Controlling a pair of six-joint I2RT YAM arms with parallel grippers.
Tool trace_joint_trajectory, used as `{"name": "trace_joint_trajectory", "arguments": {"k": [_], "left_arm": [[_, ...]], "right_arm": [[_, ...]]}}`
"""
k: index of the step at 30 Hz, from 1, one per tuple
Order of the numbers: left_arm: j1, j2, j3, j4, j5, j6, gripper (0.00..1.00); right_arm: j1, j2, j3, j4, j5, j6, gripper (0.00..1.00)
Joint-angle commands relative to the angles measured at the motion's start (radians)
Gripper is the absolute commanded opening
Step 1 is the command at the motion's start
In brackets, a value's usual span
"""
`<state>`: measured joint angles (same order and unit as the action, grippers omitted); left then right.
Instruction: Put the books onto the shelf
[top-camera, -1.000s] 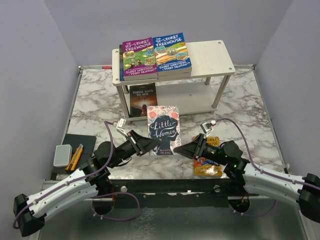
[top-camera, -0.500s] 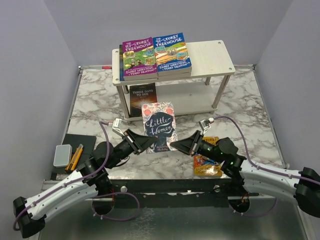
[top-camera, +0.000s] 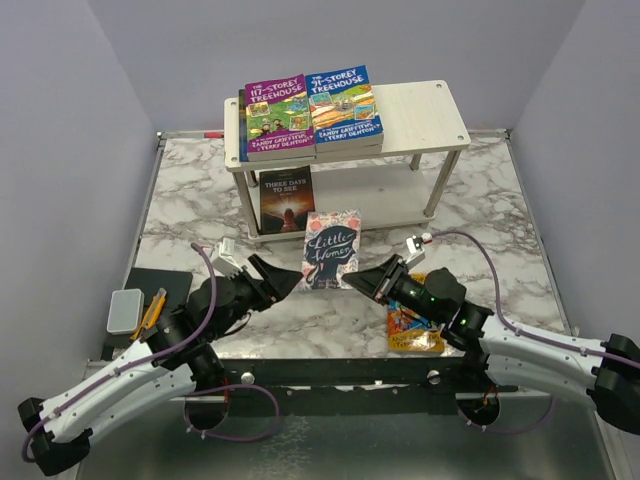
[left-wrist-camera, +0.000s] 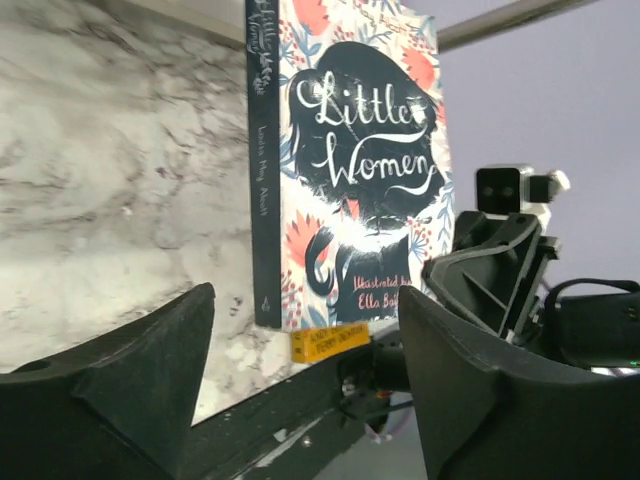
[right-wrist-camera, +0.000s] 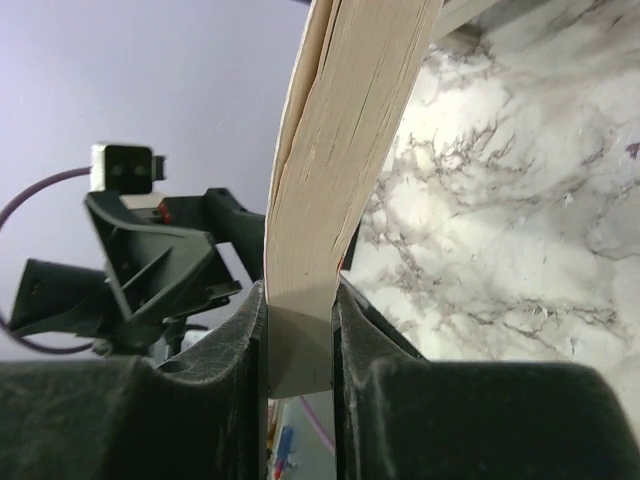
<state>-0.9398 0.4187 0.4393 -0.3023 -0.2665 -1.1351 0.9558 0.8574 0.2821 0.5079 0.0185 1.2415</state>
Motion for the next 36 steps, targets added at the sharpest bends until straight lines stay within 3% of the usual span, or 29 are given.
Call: {"name": "trace_joint_trajectory", "arguments": {"k": [1, 7, 16, 22, 36], "left_arm": [[0.001, 0.010, 0.117, -0.217, -0.148, 0.083, 0.80], [0.001, 0.022, 0.257, -0.358, -0.239, 0.186, 0.99], [0.000, 0.022, 0.396, -0.404, -0.315, 0.422, 0.99], [0.001, -0.023, 0.369, -0.317, -0.269, 0.565, 0.99], [-0.001, -0.054, 0.312, -0.262, -0.213, 0.608, 0.99]], "right_arm": [[-0.002, 0.018, 0.112, 0.030, 0.084, -0.076, 0.00], [-0.010, 0.133, 0.211, 0.026, 0.096, -0.136, 0.00], [-0.082, 0.384, 0.354, 0.128, -0.007, -0.161, 0.00], [-0.150, 0.571, 0.469, 0.194, -0.121, -0.162, 0.00], [-0.276, 0.925, 0.724, 0.252, -0.442, -0.169, 0.00]]}}
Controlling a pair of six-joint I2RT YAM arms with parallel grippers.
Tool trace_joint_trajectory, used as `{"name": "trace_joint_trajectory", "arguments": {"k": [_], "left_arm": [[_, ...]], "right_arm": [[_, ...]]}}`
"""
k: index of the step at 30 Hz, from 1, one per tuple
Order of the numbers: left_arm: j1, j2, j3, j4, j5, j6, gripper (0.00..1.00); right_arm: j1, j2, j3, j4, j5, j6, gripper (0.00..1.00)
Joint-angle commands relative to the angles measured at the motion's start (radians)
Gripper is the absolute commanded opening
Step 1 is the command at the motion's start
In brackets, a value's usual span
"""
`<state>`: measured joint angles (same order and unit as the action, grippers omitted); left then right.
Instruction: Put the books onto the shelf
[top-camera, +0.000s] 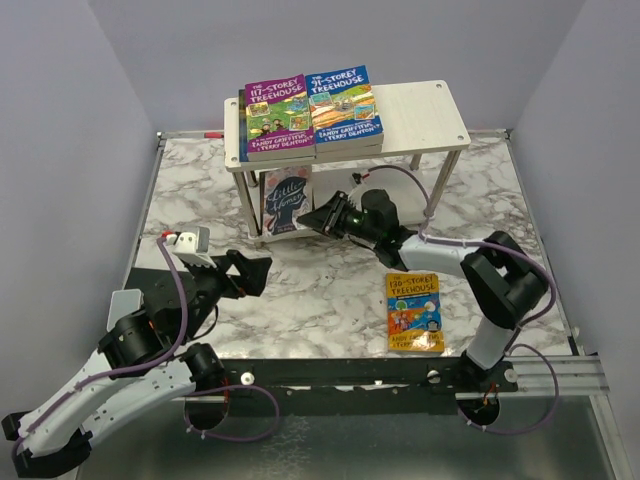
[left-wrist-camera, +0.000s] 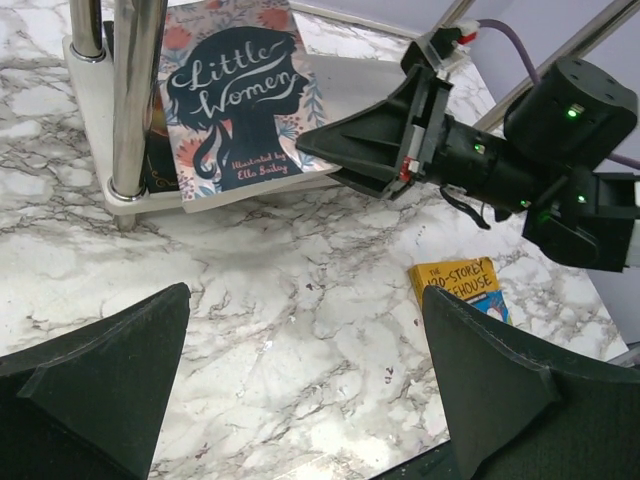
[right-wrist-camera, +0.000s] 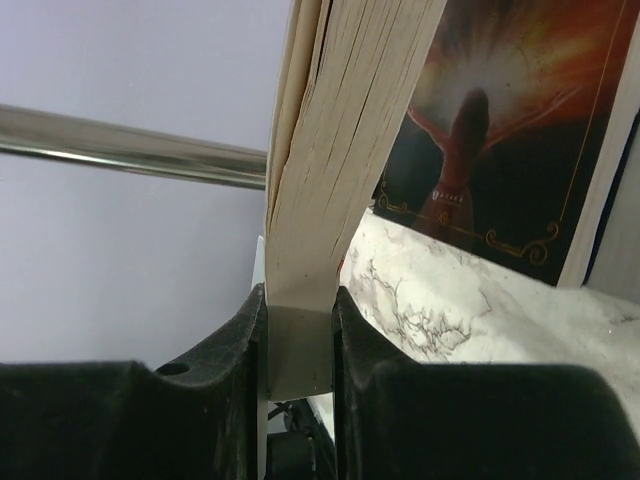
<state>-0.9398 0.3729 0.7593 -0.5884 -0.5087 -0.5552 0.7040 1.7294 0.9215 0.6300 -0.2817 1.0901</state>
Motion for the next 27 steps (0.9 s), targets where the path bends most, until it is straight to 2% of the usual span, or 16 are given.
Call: {"name": "trace_joint_trajectory", "arguments": {"k": [1, 12, 27], "left_arm": [[-0.001, -0.009, -0.008, 0.024, 0.029, 0.027, 0.99], [0.000, -0.004, -0.012, 0.025, 0.032, 0.031, 0.99], [0.001, 0.004, -0.012, 0.024, 0.016, 0.030, 0.99]], "right_arm": [[-0.030, 0.075, 0.101, 0.133, -0.161, -0.018, 0.00], [-0.066, 0.266, 0.246, 0.123, -0.263, -0.014, 0.00], [-0.088, 0.368, 0.288, 0.156, -0.300, 0.035, 0.00]]}}
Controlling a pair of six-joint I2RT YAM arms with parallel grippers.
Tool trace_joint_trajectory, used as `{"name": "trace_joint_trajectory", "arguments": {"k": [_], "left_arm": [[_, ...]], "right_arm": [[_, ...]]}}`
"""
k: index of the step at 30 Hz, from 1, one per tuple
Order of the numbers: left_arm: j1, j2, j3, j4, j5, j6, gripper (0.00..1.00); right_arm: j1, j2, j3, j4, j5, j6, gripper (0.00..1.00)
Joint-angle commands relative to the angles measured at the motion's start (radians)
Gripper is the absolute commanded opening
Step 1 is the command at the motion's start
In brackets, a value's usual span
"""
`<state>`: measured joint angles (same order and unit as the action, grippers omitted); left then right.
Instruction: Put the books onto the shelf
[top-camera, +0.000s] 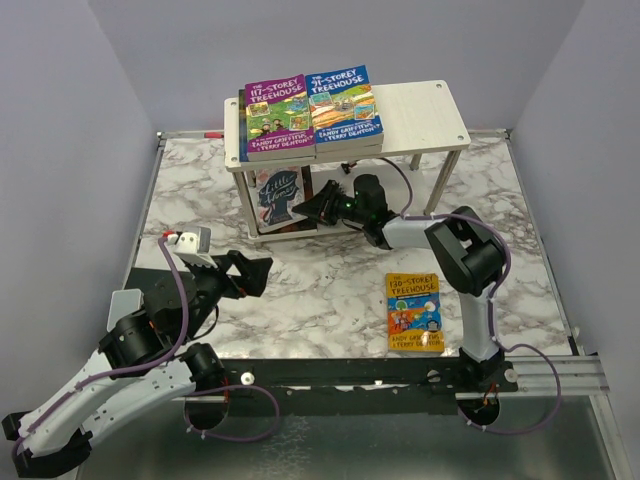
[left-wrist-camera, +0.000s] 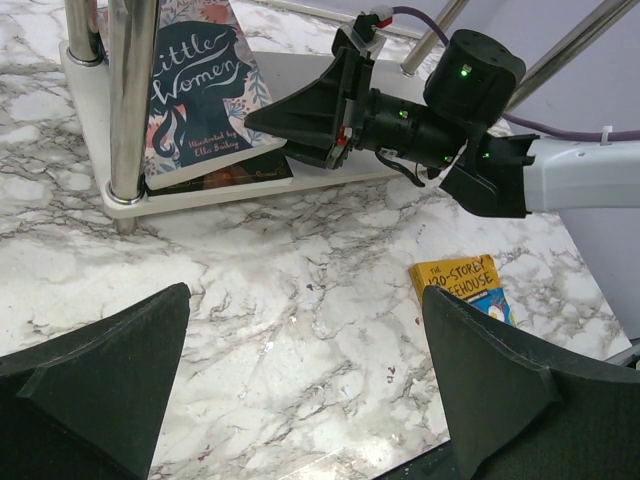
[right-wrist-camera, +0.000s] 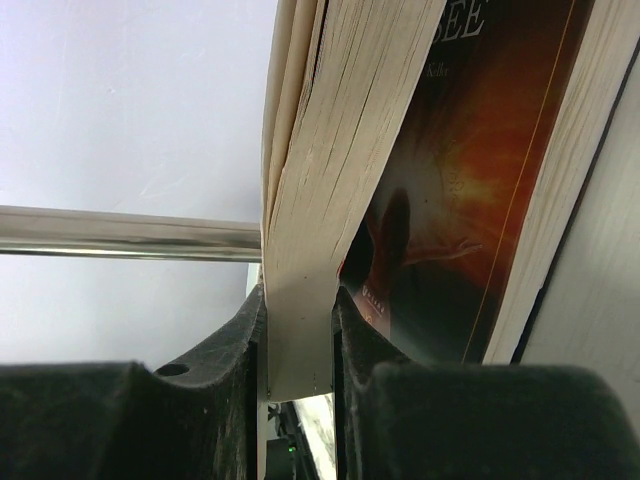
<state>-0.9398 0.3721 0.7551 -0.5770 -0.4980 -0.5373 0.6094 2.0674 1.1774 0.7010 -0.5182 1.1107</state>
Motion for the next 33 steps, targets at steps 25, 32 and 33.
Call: {"name": "trace_joint_trajectory", "arguments": {"k": [25, 32, 33], "left_arm": [[0.001, -0.006, -0.011, 0.009, -0.013, 0.002, 0.99], [0.001, -0.004, -0.010, 0.006, -0.008, 0.000, 0.99], [0.001, -0.004, -0.010, 0.006, -0.007, 0.000, 0.99]], "right_arm": [[0.012, -0.171, -0.063, -0.166, 0.080, -0.093, 0.60], [0.012, -0.273, -0.126, -0.287, 0.158, -0.131, 0.63], [0.012, -0.293, -0.139, -0.305, 0.172, -0.139, 0.63]]}}
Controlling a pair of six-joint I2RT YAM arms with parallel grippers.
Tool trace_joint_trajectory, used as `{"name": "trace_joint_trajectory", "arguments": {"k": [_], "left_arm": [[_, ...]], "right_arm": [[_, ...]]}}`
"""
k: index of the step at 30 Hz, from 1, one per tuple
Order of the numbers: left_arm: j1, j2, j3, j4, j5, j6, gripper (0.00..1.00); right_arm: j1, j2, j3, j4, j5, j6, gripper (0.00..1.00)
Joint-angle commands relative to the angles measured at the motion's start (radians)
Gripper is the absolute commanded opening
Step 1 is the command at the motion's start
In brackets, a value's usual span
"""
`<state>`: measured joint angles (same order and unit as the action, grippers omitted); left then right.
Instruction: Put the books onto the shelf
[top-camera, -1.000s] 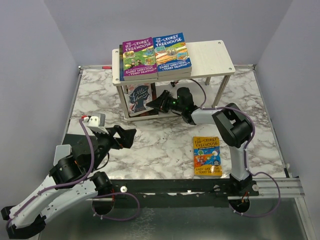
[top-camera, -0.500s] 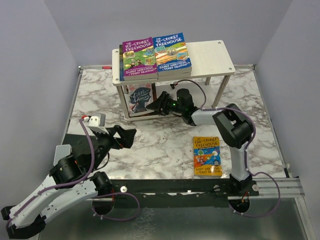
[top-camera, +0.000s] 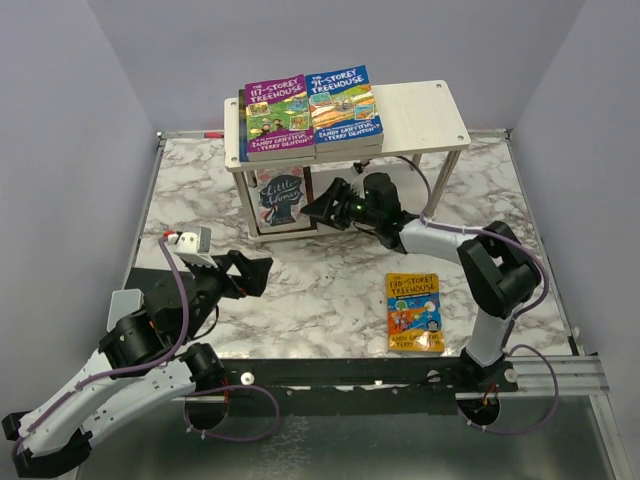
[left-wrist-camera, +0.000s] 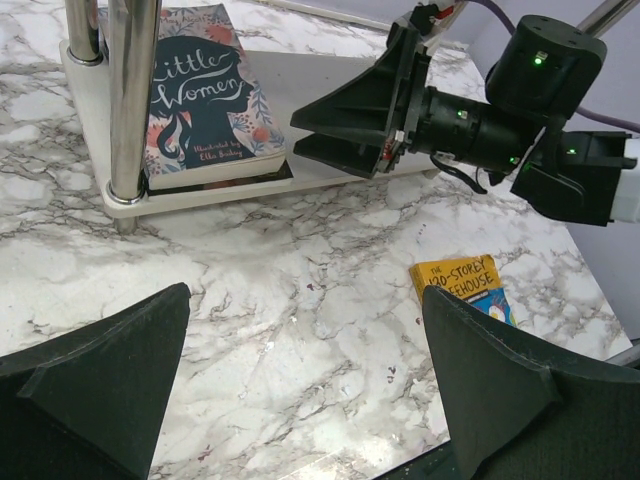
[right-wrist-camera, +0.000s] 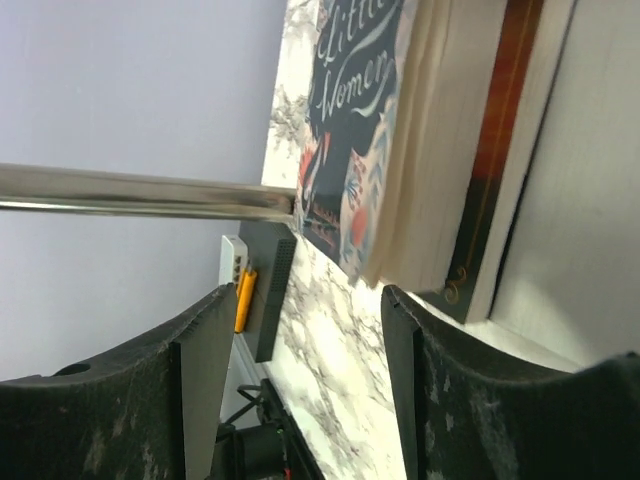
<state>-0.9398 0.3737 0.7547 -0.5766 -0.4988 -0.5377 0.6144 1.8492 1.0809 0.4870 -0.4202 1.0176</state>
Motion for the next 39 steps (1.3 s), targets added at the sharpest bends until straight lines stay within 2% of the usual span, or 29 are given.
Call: {"name": "trace_joint_trajectory", "arguments": {"k": [1, 9, 16, 22, 25, 30, 32, 38, 39], "left_arm": [[0.001, -0.007, -0.009, 0.005, -0.007, 0.001, 0.99], [0.001, 0.013, -0.006, -0.002, 0.024, -0.026, 0.99], [0.001, 0.147, -0.025, -0.010, 0.121, -0.117, 0.99], [-0.001, 0.239, -0.127, 0.123, 0.255, -0.189, 0.99], [-0.002, 0.273, -0.180, 0.198, 0.300, -0.221, 0.99], [-0.006, 0.356, -0.244, 0.338, 0.376, -0.269, 0.99], [-0.009, 0.392, -0.261, 0.384, 0.394, -0.281, 0.99], [-0.013, 0.474, -0.275, 0.462, 0.418, -0.291, 0.99], [-0.013, 0.483, -0.275, 0.469, 0.422, -0.291, 0.99]], "right_arm": [[0.006, -0.096, -0.055, -0.110, 0.084, -0.053, 0.64], [0.007, -0.345, -0.184, -0.304, 0.185, -0.139, 0.64], [0.006, -0.664, -0.401, -0.562, 0.334, -0.166, 0.66], [0.005, -0.916, -0.475, -0.873, 0.564, -0.153, 0.70], [0.005, -1.008, -0.489, -0.988, 0.624, -0.130, 0.70], [0.005, -1.049, -0.479, -1.209, 0.771, -0.026, 0.71], [0.005, -1.048, -0.475, -1.292, 0.833, 0.034, 0.74], [0.005, -1.059, -0.495, -1.426, 0.989, 0.220, 0.79], [0.005, -1.054, -0.497, -1.439, 1.014, 0.250, 0.83]]}}
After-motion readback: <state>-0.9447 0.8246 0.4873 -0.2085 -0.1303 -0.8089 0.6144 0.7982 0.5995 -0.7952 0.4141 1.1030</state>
